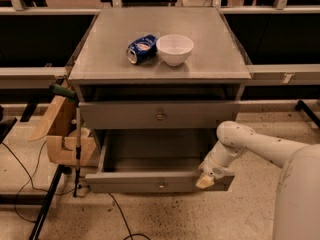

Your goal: Open middle drawer

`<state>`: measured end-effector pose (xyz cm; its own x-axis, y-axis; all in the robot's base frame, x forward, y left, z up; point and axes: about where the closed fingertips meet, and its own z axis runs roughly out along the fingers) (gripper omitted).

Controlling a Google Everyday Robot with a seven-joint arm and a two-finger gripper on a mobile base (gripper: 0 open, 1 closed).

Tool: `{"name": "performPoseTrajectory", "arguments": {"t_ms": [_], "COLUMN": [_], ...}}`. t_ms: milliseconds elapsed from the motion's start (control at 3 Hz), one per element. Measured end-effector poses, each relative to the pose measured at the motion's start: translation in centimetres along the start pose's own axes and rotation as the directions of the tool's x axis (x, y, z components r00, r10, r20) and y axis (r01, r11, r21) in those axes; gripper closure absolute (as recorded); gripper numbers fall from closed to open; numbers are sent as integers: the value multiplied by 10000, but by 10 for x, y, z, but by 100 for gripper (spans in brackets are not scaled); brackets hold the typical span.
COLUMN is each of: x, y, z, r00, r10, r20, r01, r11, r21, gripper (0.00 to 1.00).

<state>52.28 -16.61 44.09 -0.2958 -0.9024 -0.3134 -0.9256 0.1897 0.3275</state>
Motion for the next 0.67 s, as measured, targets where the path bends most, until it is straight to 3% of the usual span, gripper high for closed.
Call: {"name": "performPoseTrajectory", "arguments": {"t_ms": [667], "x": [-3], "y": [-7], "z": [-2], "r00": [10000], "r10": [0], "r20": [0], "r01": [0], "r11": [10000], "r21": [1], "gripper": [100]}}
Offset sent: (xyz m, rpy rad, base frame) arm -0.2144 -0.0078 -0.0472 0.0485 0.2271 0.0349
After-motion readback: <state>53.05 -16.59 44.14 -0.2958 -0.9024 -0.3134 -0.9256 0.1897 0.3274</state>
